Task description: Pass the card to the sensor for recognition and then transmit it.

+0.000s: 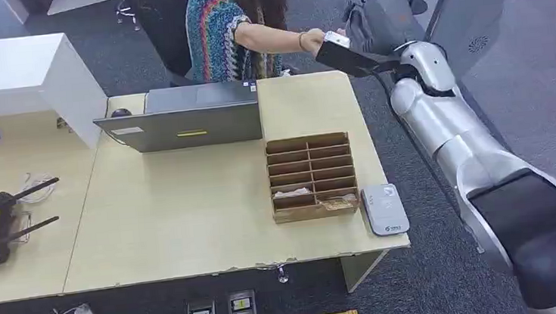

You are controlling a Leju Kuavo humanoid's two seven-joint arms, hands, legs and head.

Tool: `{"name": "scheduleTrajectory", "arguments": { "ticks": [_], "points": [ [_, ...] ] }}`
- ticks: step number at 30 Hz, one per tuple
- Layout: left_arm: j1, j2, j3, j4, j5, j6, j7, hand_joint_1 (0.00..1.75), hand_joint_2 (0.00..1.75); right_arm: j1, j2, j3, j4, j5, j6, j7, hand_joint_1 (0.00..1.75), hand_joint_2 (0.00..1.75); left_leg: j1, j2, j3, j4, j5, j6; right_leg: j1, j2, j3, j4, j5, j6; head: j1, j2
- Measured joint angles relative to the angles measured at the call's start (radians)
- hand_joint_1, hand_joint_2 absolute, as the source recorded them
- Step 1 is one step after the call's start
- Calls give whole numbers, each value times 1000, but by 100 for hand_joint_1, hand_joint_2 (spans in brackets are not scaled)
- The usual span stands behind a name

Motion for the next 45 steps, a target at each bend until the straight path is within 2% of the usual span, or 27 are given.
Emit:
{"name": "scheduleTrajectory", "arguments": {
  "ticks": [4, 5, 11, 17, 24, 34, 45],
  "points": [
    [0, 0, -3, 0, 7, 2, 0, 0, 0, 3, -10, -2, 0, -13, -5, 2, 175, 175, 0, 0, 0, 0, 0, 0, 0, 1, 0, 0, 0, 0, 0, 0],
    [3, 0, -4, 0, 24, 12, 0, 0, 0, 8, -36, -5, 0, -33, -8, 3, 175, 175, 0, 0, 0, 0, 0, 0, 0, 1, 0, 0, 0, 0, 0, 0],
    [19, 0, -4, 0, 63, 37, -5, 0, 0, 32, -99, -31, -4, -60, -15, 8, 175, 175, 0, 0, 0, 0, 0, 0, 0, 0, 0, -1, 0, 0, 0, 0],
    [36, 1, -3, 0, 90, 51, -14, 0, 0, 112, -173, -56, -43, -55, 18, 35, 175, 175, 0, 0, 0, 0, -1, 0, 0, 1, 0, -1, 0, 0, 0, 0],
    [42, 7, -3, 0, 101, 50, -15, 0, 0, 295, -242, -81, -196, -26, 121, 119, 175, 175, 0, 0, 0, 0, -1, 0, 0, 1, 0, -1, 0, 0, 0, 0],
    [41, 14, -3, 0, 104, 44, -15, 0, 0, 525, -298, -117, -447, 7, 251, 178, 175, 175, 0, 1, 0, 0, -1, 0, 0, 1, 0, -1, 0, 0, 0, 0],
    [38, 14, -3, 0, 103, 37, -15, 0, 0, 621, -332, -132, -595, -8, 287, 206, 175, 175, 0, 1, 0, 0, -1, 0, 0, 1, 0, -1, 0, 0, 0, 0]
  ]
}}
